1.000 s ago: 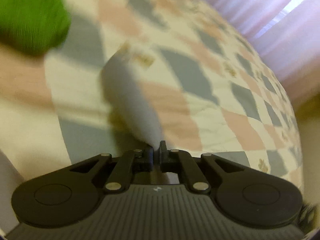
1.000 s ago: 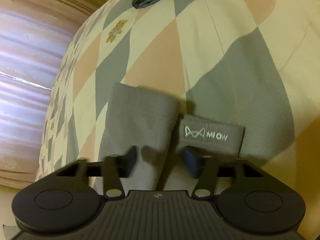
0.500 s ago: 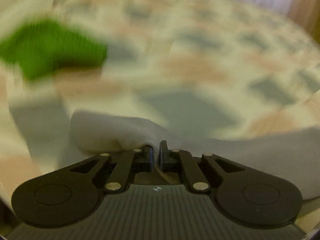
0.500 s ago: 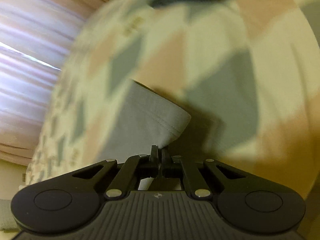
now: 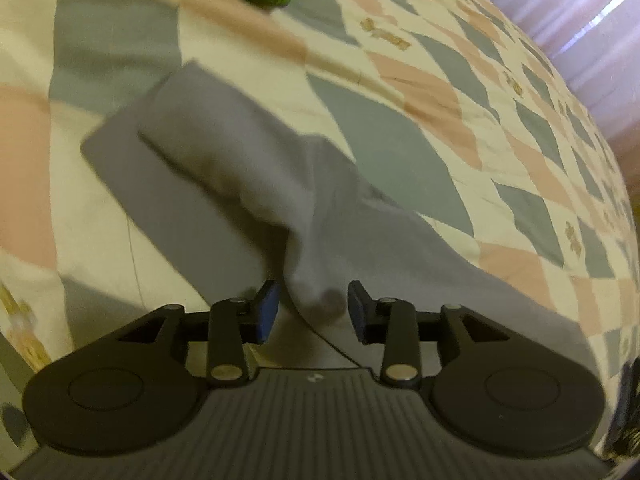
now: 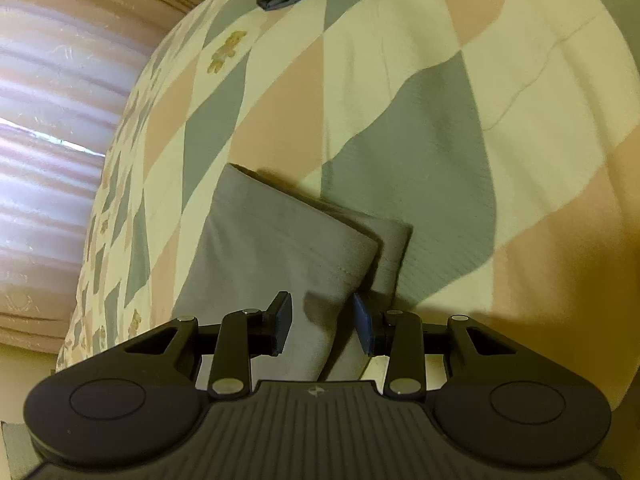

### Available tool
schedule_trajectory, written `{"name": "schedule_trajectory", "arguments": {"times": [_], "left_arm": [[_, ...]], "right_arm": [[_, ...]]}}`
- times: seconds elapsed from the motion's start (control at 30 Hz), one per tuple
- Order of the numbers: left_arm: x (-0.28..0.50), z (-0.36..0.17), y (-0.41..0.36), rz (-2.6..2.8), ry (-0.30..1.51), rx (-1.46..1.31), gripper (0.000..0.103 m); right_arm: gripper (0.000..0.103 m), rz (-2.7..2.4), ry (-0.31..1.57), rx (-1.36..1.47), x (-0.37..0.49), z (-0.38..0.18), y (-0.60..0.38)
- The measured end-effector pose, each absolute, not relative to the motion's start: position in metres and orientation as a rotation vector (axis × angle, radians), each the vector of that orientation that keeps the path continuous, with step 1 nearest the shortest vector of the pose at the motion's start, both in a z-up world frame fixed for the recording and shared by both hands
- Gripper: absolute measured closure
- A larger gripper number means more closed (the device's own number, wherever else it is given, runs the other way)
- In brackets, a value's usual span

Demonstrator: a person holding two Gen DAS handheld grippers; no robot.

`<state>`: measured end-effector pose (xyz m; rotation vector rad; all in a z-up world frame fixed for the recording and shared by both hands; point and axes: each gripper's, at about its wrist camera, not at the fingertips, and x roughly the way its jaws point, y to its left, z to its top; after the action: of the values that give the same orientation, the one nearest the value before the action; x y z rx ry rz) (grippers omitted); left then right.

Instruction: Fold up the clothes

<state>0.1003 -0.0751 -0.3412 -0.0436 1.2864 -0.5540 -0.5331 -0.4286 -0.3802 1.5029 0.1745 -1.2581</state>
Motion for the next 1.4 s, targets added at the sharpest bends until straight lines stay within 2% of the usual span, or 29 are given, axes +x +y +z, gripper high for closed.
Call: {"name": "schedule_trajectory", "arguments": {"times": [0.1,0.13,0.17,0.2,0.43,0.7,0.83,0.87,0.9,0.97,1.0,1.03,1.07,1.1,1.17,1.3,1.4], "left_arm": [[0.102,-0.354,-0.075,-0.516,1.299,-0.059,0.072],[0.105,-0.357,-0.074,-0.502,1.298,-0.071,0.084],[0.107,-0.359,-0.074,-0.490,1.294,-0.080,0.096],[0.109,-0.357,-0.074,-0.490,1.278,-0.078,0.101],[0.097,-0.300,-0.087,-0.591,1.039,0.111,0.101],[0.074,-0.315,-0.081,-0.588,1.039,0.242,0.101],[0.067,-0.344,-0.081,-0.575,1.089,0.282,0.099],[0.067,-0.348,-0.081,-0.570,1.104,0.276,0.099],[0.068,-0.350,-0.080,-0.560,1.110,0.264,0.094],[0.068,-0.343,-0.073,-0.538,1.107,0.233,0.085],[0.069,-0.337,-0.067,-0.533,1.097,0.210,0.076],[0.072,-0.329,-0.059,-0.523,1.085,0.192,0.071],[0.074,-0.322,-0.050,-0.513,1.073,0.174,0.070],[0.079,-0.316,-0.042,-0.499,1.069,0.156,0.070],[0.095,-0.307,-0.023,-0.457,1.073,0.103,0.070],[0.142,-0.308,0.006,-0.395,1.119,-0.090,0.068],[0.176,-0.331,0.017,-0.363,1.188,-0.237,0.065]], "right_arm": [[0.067,-1.264,0.182,1.501,-0.533,-0.383,-0.430],[0.079,-1.265,0.187,1.494,-0.532,-0.383,-0.431],[0.086,-1.263,0.200,1.480,-0.531,-0.382,-0.432],[0.098,-1.263,0.212,1.465,-0.531,-0.378,-0.432],[0.100,-1.214,0.205,1.391,-0.541,-0.336,-0.424],[0.100,-1.247,0.288,1.409,-0.549,-0.352,-0.422],[0.099,-1.263,0.378,1.384,-0.542,-0.364,-0.425],[0.097,-1.271,0.409,1.387,-0.540,-0.369,-0.426],[0.085,-1.278,0.440,1.389,-0.537,-0.374,-0.428],[0.070,-1.321,0.482,1.340,-0.528,-0.366,-0.426],[0.056,-1.343,0.503,1.312,-0.523,-0.361,-0.425],[0.037,-1.365,0.523,1.285,-0.518,-0.356,-0.424],[0.031,-1.418,0.556,1.222,-0.511,-0.347,-0.422],[0.028,-1.440,0.594,1.152,-0.499,-0.339,-0.419],[0.029,-1.469,0.669,1.011,-0.476,-0.323,-0.413],[0.030,-1.274,0.682,0.936,-0.407,-0.310,-0.396],[0.030,-1.092,0.696,0.861,-0.338,-0.307,-0.371]]}}
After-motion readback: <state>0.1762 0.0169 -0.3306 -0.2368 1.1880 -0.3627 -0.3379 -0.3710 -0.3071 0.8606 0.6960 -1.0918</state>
